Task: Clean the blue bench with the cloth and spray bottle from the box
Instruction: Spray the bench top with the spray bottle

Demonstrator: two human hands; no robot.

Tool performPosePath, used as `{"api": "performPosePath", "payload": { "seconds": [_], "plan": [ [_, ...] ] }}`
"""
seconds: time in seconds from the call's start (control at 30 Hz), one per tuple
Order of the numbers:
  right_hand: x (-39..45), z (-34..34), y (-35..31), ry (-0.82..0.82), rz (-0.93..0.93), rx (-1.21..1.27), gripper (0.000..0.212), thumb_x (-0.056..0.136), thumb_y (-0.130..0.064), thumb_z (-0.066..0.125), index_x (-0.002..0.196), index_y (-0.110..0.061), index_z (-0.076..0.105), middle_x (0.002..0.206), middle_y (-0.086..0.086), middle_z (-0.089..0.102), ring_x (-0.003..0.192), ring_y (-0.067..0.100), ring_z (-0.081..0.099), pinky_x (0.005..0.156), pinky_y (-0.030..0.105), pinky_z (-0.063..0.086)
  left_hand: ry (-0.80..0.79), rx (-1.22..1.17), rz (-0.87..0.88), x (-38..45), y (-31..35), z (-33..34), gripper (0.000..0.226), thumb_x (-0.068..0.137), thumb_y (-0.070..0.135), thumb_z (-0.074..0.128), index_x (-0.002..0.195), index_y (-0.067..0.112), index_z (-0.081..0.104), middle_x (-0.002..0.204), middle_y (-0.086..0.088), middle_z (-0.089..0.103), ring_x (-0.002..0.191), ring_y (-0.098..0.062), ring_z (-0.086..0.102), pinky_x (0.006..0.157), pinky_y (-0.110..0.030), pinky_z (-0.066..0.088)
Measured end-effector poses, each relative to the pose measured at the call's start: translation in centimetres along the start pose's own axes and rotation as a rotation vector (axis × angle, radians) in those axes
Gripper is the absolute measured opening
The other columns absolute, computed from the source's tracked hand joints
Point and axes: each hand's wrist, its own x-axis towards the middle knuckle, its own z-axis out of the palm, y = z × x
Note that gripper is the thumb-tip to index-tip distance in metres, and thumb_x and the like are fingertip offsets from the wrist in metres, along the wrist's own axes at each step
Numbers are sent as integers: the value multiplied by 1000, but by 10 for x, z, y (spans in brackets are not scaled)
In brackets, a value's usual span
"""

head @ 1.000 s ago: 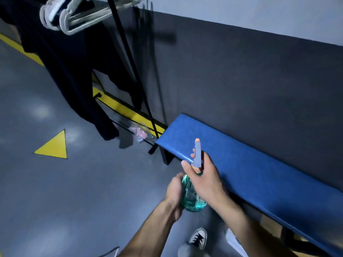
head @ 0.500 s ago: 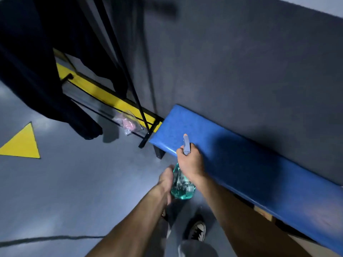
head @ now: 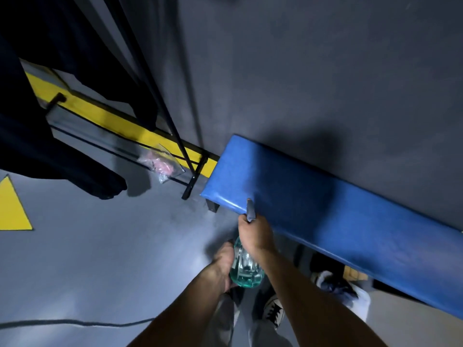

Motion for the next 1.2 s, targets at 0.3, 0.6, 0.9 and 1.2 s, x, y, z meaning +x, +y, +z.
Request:
{"api": "performPosePath", "payload": {
  "seconds": [0.3, 0.6, 0.9, 1.2],
  "plan": [
    [1, -15, 20, -3, 108, 80, 21, 93, -23, 57, 78, -9, 54, 67, 5, 54, 71, 31, 55, 67, 40, 44, 64, 222, 8, 107, -35, -17, 55, 66, 36, 59, 107, 7, 80, 103, -20, 80, 94, -41, 78, 90, -65, 58],
    [7, -44, 55, 63, 127, 92, 24, 87, -29, 53, 81, -7, 58, 72, 12, 62, 75, 41, 64, 61, 39, 46, 79, 364, 82, 51, -46, 32, 34, 90, 20, 49, 80, 0, 75, 109, -29, 76, 99, -42, 75, 97, -60, 57],
    [8, -93, 103, 115, 199, 187, 22, 87, -30, 54, 78, -10, 59, 72, 12, 62, 76, 42, 68, 64, 40, 51, 125, 359, 10, 11, -85, 87, 38, 104, 15, 38, 78, -2, 60, 78, -24, 62, 68, -32, 62, 66, -36, 52],
    [11, -129, 143, 77, 266, 202, 26, 90, -33, 54, 83, -10, 63, 84, 15, 69, 77, 37, 67, 64, 29, 44, 74, 400, 37, 39, -130, 109, 43, 97, 30, 48, 111, -2, 74, 87, -24, 76, 83, -40, 74, 89, -63, 59]
  ]
}}
